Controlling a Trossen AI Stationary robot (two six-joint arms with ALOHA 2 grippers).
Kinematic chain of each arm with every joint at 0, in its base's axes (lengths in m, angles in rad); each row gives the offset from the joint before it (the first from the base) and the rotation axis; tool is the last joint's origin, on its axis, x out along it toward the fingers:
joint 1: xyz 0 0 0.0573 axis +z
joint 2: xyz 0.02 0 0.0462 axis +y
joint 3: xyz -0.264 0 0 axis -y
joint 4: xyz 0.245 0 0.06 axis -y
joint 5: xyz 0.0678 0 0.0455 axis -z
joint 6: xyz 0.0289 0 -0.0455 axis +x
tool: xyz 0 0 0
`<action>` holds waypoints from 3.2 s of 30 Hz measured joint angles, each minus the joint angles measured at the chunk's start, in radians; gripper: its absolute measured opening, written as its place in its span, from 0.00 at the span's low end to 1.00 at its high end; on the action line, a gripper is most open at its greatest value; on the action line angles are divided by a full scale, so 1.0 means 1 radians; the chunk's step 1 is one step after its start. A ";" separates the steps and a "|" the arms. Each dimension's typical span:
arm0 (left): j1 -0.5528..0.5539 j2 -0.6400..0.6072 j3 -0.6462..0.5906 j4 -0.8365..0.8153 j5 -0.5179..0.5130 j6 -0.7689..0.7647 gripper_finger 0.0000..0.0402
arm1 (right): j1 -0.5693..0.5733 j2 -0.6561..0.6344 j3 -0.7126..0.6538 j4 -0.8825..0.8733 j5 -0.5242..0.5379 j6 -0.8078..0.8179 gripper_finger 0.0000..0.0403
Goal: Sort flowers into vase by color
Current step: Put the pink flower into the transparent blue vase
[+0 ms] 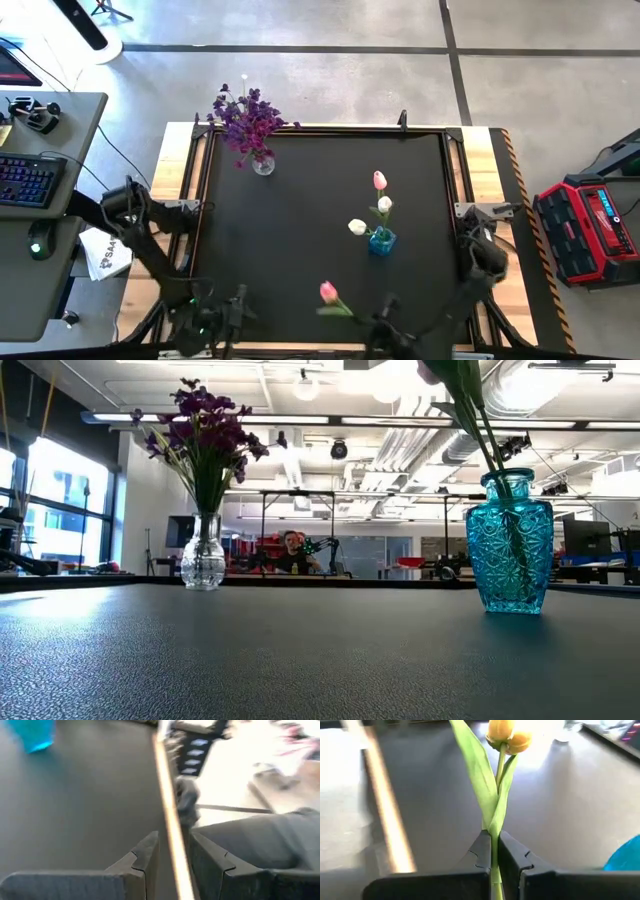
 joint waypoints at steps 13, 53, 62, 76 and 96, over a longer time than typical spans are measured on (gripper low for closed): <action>0.303 0.000 -0.005 0.411 0.422 0.545 0.23 | 0.178 0.000 -0.206 0.636 0.331 -0.170 0.00; 0.436 0.288 0.333 0.732 0.568 0.975 0.43 | -0.157 -0.173 -0.822 2.780 -0.717 -1.777 0.00; 0.422 0.291 0.383 0.681 0.458 1.031 0.44 | -0.157 -0.173 -0.822 2.754 -0.661 -1.782 0.00; 0.414 0.291 0.384 0.692 0.489 1.050 0.10 | -0.159 -0.173 -0.822 2.715 -0.600 -1.777 0.00; 0.379 0.289 0.383 0.580 0.377 1.007 0.00 | 0.024 -0.274 -0.717 2.159 0.119 -1.715 0.46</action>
